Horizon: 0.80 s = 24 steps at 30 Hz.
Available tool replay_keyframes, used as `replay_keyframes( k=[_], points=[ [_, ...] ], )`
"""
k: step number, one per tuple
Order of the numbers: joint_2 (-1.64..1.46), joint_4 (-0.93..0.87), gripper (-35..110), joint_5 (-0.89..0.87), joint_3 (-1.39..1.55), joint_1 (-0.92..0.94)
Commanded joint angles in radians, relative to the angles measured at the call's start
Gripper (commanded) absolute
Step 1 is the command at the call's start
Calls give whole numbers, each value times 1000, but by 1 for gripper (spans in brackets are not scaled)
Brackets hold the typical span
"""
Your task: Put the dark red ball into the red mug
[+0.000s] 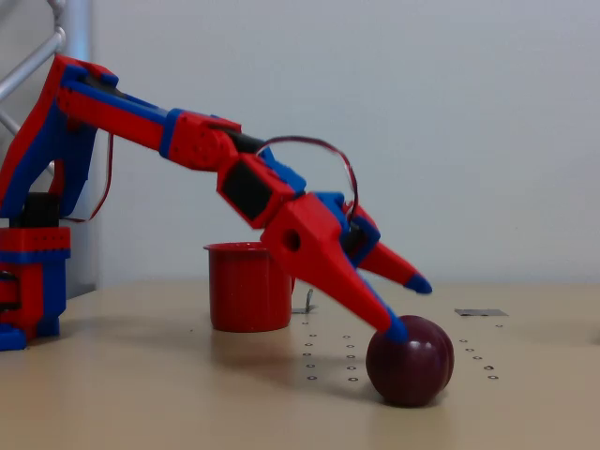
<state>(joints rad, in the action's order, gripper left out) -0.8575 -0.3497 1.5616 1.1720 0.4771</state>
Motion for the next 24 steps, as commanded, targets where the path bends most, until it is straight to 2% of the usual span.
replay_keyframes(
  k=[1,24],
  points=[
    [-40,41,46,11,-97,25],
    [95,104,41,9,-181,28]
  ],
)
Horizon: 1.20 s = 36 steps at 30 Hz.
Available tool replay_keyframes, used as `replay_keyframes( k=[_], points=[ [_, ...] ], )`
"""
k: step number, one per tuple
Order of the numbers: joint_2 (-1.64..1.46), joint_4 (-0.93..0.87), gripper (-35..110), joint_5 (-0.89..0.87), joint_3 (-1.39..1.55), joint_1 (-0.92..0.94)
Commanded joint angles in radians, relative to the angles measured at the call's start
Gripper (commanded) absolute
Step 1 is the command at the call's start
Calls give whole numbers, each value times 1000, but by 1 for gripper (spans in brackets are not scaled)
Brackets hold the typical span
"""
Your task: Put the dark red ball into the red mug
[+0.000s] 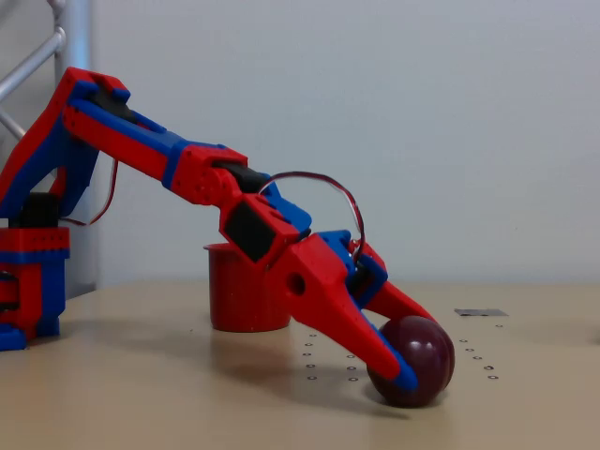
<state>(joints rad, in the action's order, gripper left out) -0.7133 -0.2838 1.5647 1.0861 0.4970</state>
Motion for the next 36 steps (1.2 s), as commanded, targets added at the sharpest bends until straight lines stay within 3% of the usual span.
replay_keyframes(
  k=[1,26,36],
  points=[
    [-48,38,42,6,-95,8],
    [-38,32,26,-66,-124,12],
    [-230,-299,23,-189,-173,-37]
  ],
)
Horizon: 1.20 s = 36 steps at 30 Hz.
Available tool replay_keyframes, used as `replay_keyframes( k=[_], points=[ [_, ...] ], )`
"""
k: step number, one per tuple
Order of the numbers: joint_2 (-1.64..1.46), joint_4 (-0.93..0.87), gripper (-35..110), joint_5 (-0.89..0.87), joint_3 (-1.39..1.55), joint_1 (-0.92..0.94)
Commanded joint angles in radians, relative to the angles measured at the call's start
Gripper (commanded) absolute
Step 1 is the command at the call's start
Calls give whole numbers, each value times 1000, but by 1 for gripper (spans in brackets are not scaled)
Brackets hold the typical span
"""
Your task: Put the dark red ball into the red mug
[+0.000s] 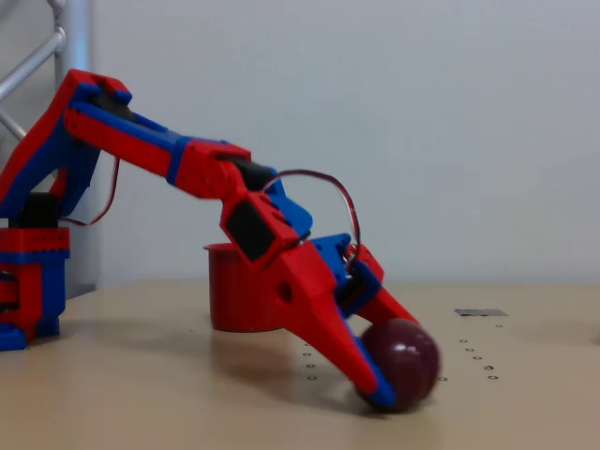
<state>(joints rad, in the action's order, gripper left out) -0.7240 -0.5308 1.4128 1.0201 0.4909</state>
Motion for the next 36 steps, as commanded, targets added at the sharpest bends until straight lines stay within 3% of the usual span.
replay_keyframes(
  k=[1,17,31,36],
  points=[
    [-245,-94,23,-60,-112,-40],
    [-721,-795,23,-393,-120,-298],
    [-1172,-991,23,-833,314,-634],
    [-1275,-968,23,-881,532,-675]
  ],
)
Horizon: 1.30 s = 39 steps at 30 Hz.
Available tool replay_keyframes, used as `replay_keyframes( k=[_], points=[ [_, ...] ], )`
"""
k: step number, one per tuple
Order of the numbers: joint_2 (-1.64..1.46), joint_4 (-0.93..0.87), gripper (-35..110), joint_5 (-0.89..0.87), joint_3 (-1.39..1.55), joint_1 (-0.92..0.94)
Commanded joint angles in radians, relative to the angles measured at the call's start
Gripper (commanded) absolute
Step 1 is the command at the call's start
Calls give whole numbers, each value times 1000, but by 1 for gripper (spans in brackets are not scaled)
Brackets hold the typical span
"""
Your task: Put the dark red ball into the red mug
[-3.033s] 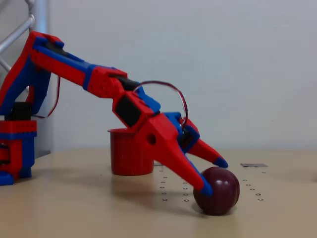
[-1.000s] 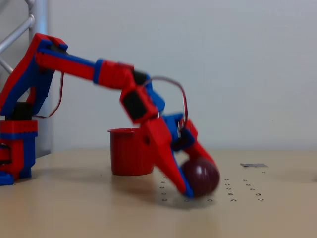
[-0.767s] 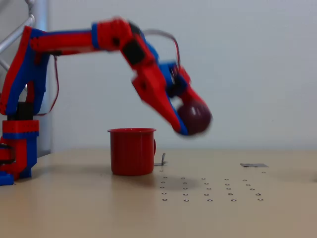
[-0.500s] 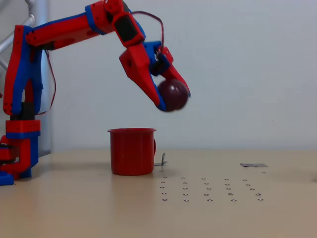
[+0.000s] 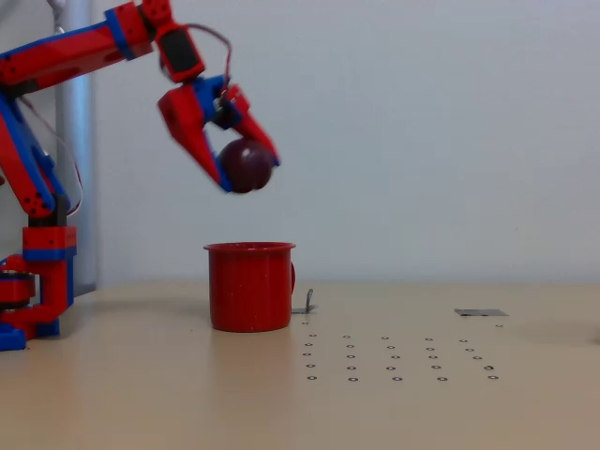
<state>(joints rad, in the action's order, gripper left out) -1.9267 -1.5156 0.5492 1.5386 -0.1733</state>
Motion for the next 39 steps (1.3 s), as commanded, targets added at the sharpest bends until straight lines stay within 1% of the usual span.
replay_keyframes(
  k=[1,9,14,20,22,26,28,31,34,36,38,39],
  points=[
    [-80,31,23,-20,54,-12],
    [-92,181,23,-32,284,-20],
    [-86,232,23,-34,295,-44],
    [-58,265,23,11,305,-43],
    [-54,293,25,25,319,-31],
    [-52,399,37,69,374,-2],
    [-52,446,39,100,393,5],
    [-52,514,43,74,410,9],
    [-55,531,44,78,403,17],
    [-57,535,41,64,367,25],
    [-54,531,26,41,318,31],
    [-54,525,16,-11,290,43]
  ],
)
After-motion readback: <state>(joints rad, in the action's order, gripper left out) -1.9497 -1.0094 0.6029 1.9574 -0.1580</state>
